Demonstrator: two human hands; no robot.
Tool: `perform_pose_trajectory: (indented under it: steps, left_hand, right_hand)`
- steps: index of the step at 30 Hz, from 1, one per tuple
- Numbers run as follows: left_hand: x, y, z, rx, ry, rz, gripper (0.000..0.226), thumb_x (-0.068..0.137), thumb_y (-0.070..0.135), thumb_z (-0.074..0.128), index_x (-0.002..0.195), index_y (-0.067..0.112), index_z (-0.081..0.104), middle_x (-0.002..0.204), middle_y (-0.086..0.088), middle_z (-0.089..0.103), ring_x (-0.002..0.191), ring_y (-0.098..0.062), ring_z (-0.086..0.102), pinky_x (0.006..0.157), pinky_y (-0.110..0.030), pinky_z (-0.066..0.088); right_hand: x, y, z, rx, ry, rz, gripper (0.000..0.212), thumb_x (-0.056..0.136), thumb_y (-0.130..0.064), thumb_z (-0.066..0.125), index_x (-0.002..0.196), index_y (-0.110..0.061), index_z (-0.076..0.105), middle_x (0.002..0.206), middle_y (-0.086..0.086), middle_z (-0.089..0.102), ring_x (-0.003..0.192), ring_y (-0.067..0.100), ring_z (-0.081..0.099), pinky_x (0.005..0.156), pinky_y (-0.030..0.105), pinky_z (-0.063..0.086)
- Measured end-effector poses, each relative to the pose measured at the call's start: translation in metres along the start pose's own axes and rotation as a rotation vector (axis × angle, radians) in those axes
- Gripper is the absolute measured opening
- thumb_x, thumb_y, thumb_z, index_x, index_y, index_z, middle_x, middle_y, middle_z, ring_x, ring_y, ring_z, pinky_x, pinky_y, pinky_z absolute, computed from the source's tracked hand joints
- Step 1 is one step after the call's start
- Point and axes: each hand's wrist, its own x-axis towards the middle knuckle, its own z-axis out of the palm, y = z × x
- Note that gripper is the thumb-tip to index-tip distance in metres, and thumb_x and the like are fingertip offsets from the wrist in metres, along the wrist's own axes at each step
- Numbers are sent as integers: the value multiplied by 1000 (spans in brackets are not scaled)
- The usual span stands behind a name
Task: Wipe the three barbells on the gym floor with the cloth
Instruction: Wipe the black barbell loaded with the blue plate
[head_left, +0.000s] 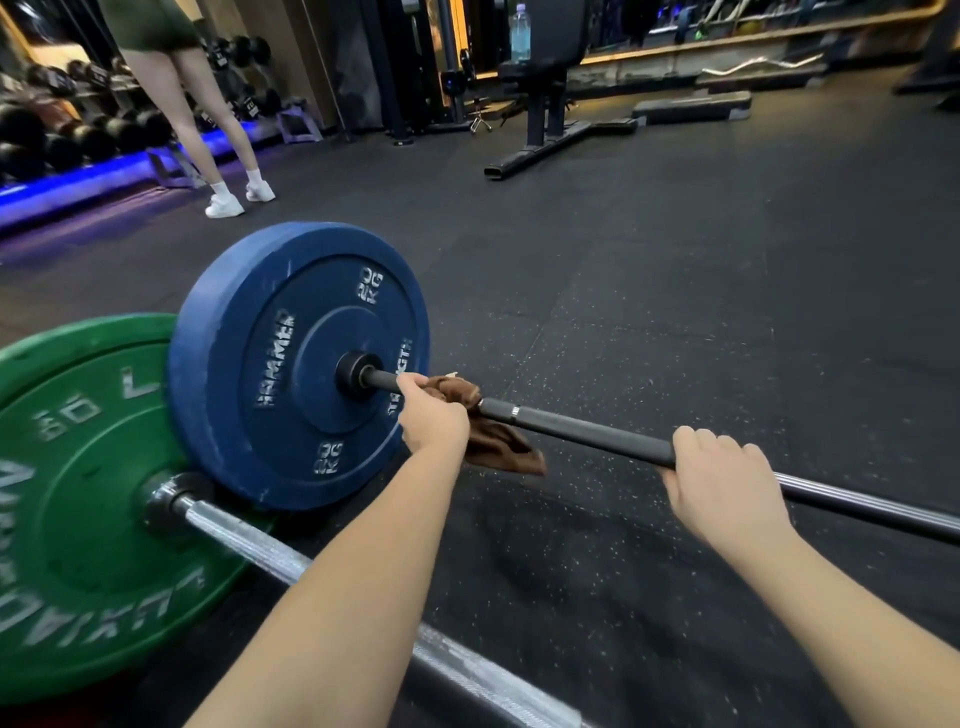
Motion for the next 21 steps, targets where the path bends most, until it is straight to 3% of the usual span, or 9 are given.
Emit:
perform_pose_trajectory:
  steps: [2, 5, 10, 12, 13, 15, 16, 18, 21]
  left_hand:
    - [16, 2, -6, 41, 29, 15, 22, 93, 6, 50, 106, 24, 48, 109, -9, 59, 92, -31, 56, 84, -39, 49]
    - [43, 4, -21, 83, 82, 25, 14, 97, 12, 51, 104, 21, 58, 113, -9, 60, 93, -30, 54, 84, -35, 44]
    - [57, -11, -40, 91, 103, 92, 22, 98, 16, 46, 110, 27, 62, 126, -16, 61, 118, -40, 58, 102, -47, 48]
    - [37, -21, -30, 112, 27, 117, 36, 101, 23, 46, 136, 30, 53, 145, -21, 48, 129, -43, 51, 107, -51, 42]
    - [24, -24, -21, 125, -23, 118, 48, 104, 29, 47, 152, 31, 40, 157, -24, 34, 136, -45, 44, 110, -51, 38]
    - [5, -24, -6, 94, -74, 85, 62, 108, 35, 44, 163, 29, 16, 167, -26, 10, 146, -45, 33, 114, -51, 33]
    - [2, -20, -1, 44, -59, 45, 62, 109, 33, 43, 164, 29, 14, 167, -26, 7, 147, -44, 31, 115, -51, 32]
    - [10, -9, 3, -26, 14, -10, 55, 109, 28, 44, 160, 31, 27, 164, -29, 18, 141, -45, 40, 112, -49, 36]
    - [35, -4, -2, -7, 102, 1, 36, 104, 18, 49, 139, 26, 54, 145, -24, 48, 123, -44, 56, 104, -46, 43]
  right_hand:
    - [0, 0, 1, -33, -19, 14, 37, 91, -39, 67, 83, -21, 36, 76, -2, 56, 69, 26, 59, 62, 36, 28]
    - [0, -2, -4, -4, -31, 37, 35, 93, -41, 64, 84, -21, 36, 78, -2, 56, 71, 26, 60, 63, 36, 28]
    - [1, -5, -6, 28, -53, 58, 45, 82, -33, 78, 79, -21, 36, 69, 0, 54, 61, 27, 56, 59, 35, 26]
    - [0, -8, -7, 17, -69, 71, 40, 85, -33, 74, 81, -22, 36, 72, -1, 55, 66, 27, 57, 61, 36, 26]
    - [0, -8, -6, 3, -75, 74, 37, 88, -34, 71, 82, -22, 36, 75, -2, 55, 69, 26, 58, 62, 36, 27]
    - [0, -7, -8, -22, -87, 91, 32, 93, -37, 63, 85, -21, 36, 79, -4, 52, 76, 24, 59, 65, 36, 28]
    - [1, -8, -10, -28, -111, 96, 30, 96, -40, 58, 87, -21, 36, 82, -5, 50, 80, 23, 60, 67, 36, 28]
    - [4, -10, -15, -24, -180, 105, 27, 101, -43, 49, 92, -22, 35, 89, -5, 51, 90, 22, 60, 71, 35, 30]
    - [9, -10, -22, 34, -259, 128, 24, 101, -44, 44, 94, -23, 36, 102, -3, 61, 97, 24, 61, 75, 37, 32]
